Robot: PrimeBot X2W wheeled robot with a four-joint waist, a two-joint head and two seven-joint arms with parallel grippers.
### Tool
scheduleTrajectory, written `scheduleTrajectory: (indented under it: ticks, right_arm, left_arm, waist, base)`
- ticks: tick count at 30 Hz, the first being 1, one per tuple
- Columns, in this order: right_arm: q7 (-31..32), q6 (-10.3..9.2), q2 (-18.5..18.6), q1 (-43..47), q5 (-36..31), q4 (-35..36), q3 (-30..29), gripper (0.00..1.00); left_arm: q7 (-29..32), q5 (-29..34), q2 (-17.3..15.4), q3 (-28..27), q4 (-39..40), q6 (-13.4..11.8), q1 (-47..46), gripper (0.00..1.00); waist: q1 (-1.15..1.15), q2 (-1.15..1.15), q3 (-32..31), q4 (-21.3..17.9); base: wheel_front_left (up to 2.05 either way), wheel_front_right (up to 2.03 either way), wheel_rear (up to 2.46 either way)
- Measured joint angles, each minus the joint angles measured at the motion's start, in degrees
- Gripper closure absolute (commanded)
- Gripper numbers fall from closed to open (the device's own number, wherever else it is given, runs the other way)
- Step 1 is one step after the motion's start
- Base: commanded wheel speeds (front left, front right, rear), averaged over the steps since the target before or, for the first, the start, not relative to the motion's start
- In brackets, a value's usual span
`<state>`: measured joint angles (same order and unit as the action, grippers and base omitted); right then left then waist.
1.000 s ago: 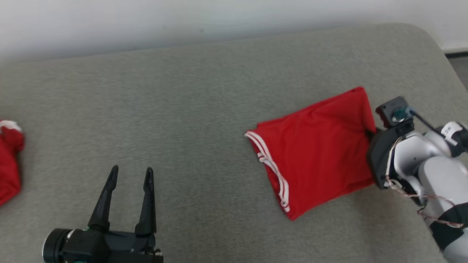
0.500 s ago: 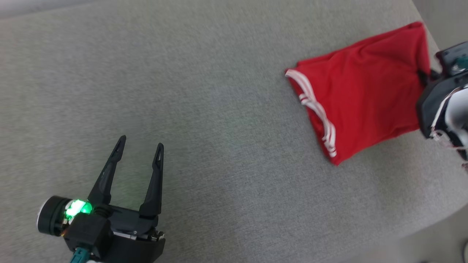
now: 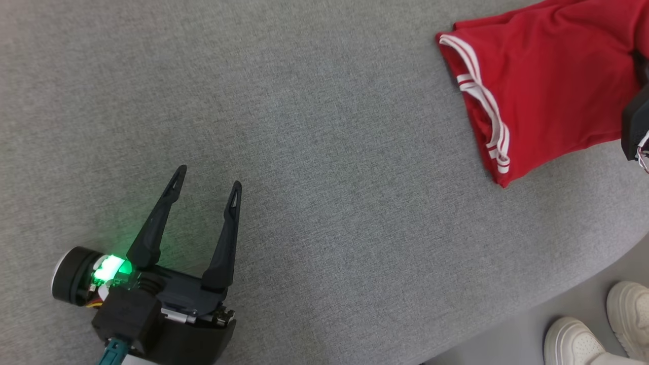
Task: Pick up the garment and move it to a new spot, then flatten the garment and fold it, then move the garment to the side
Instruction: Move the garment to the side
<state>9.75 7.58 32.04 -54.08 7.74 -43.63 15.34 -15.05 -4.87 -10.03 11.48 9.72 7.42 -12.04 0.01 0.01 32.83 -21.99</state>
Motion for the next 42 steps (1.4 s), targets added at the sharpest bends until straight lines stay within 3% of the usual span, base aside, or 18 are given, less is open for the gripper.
scheduleTrajectory:
  ticks: [1,2,3,11,19,28,42]
  right_arm:
    - [-0.5,0.00,-0.1,0.0,-0.4,-0.4,-0.3,1.00]
    - [-0.9,0.00,-0.1,-0.1,-0.6,-0.9,-0.6,0.70]
    - [-1.5,0.00,-0.2,-0.2,-1.0,-1.4,-0.8,0.00]
    - [-5.5,0.00,-1.8,-0.3,-2.4,-3.4,-2.3,0.00]
    - [-8.0,0.00,-2.9,3.4,-2.0,-3.2,-0.1,0.00]
    - [-11.5,-0.01,-6.6,12.4,1.5,2.1,2.1,0.00]
    - [-18.3,-0.01,-11.5,32.4,6.4,13.3,-2.9,0.00]
  left_arm:
    - [0.0,0.0,0.0,0.1,0.0,0.0,0.0,0.00]
    - [0.0,0.0,0.0,0.2,0.0,0.0,-0.1,0.00]
    - [0.0,0.0,-0.1,0.3,0.0,0.0,-0.3,0.00]
    - [0.0,-0.3,1.0,0.1,-0.9,0.1,-0.9,0.00]
    - [0.0,-1.5,3.5,-1.7,-4.2,-0.5,2.4,0.00]
    - [0.0,-3.5,5.6,-6.2,-11.3,-2.0,10.1,0.00]
    - [0.0,-5.4,6.5,-12.5,-18.9,-2.3,15.3,0.00]
  waist:
    - [0.00,0.00,0.3,-0.1]
    - [0.00,0.00,0.6,-0.2]
    - [0.00,0.00,0.8,-0.2]
    - [-0.01,-0.01,-1.5,0.7]
    - [-0.02,-0.01,-7.6,3.2]
    - [-0.02,-0.02,-16.4,7.5]
    - [-0.03,-0.03,-29.0,15.5]
  base:
    - [0.00,0.00,0.00]
    - [0.00,0.00,0.00]
    - [0.00,0.00,0.00]
    - [0.00,0.00,0.00]
    - [0.00,0.00,0.00]
    - [0.00,0.00,0.00]
    - [0.00,0.00,0.00]
